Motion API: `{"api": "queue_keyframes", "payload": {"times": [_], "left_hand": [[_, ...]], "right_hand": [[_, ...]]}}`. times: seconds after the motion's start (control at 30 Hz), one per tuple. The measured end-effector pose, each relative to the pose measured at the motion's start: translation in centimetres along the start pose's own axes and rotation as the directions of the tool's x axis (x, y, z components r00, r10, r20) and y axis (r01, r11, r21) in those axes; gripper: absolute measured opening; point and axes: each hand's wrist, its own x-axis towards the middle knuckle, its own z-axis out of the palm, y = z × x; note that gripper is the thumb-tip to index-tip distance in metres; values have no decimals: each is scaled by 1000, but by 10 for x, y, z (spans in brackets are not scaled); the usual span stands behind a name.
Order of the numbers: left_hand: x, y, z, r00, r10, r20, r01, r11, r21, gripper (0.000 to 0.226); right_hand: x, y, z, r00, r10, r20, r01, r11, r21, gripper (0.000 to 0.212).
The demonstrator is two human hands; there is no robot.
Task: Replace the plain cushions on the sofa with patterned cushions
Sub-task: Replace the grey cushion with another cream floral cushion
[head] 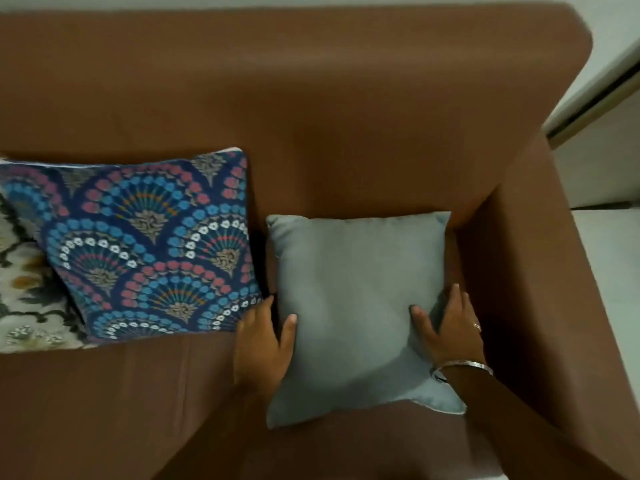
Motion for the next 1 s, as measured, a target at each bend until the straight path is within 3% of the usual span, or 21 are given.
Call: {"api": "queue_keyframes", "payload": {"times": [0.07, 0.17, 0.23, 0.37, 0.5, 0.57, 0.6, 0.7, 0.8, 0.87, 1.0], "left_hand": [[-6, 10, 23, 993, -116, 16, 117, 984, -134, 65], [-9, 21, 43, 962, -253, 105, 274, 902, -333, 70], [-7, 26, 45, 955, -259, 143, 295, 873, -388, 69], [1, 29, 16, 919, -240, 313, 364, 821, -440, 46], [2, 40, -44, 854, -230, 467, 498, 622, -604, 42], [13, 42, -80, 842, -253, 477, 534, 520, -667, 46], [19, 45, -98, 843, -238, 482, 528, 531, -662, 50], [39, 60, -122, 852, -113, 512, 435, 698, -569, 81], [58, 82, -99, 922, -76, 379, 311, 729, -610, 83], [66, 94, -70, 953, -113, 280, 273, 715, -643, 79], [72, 95, -23, 991, -125, 53, 127, 715, -687, 96]], "right_hand": [[12, 25, 3, 996, 50, 71, -56, 994, 98, 98], [23, 40, 13, 966, 99, 241, -177, 927, 330, 83], [26, 38, 19, 954, 93, 284, -216, 870, 443, 73], [25, 31, 2, 929, 70, 363, -249, 844, 474, 69], [20, 38, -69, 842, -10, 539, -344, 760, 551, 72], [30, 41, -106, 854, -13, 520, -367, 694, 619, 67], [40, 39, -119, 874, 0, 487, -356, 682, 639, 64], [60, 18, -136, 895, -90, 436, -291, 624, 725, 67], [69, -15, -121, 857, -221, 465, -266, 583, 768, 72], [77, -31, -100, 857, -213, 470, -292, 551, 782, 68], [95, -43, -61, 967, -177, 181, -52, 559, 828, 65]]}}
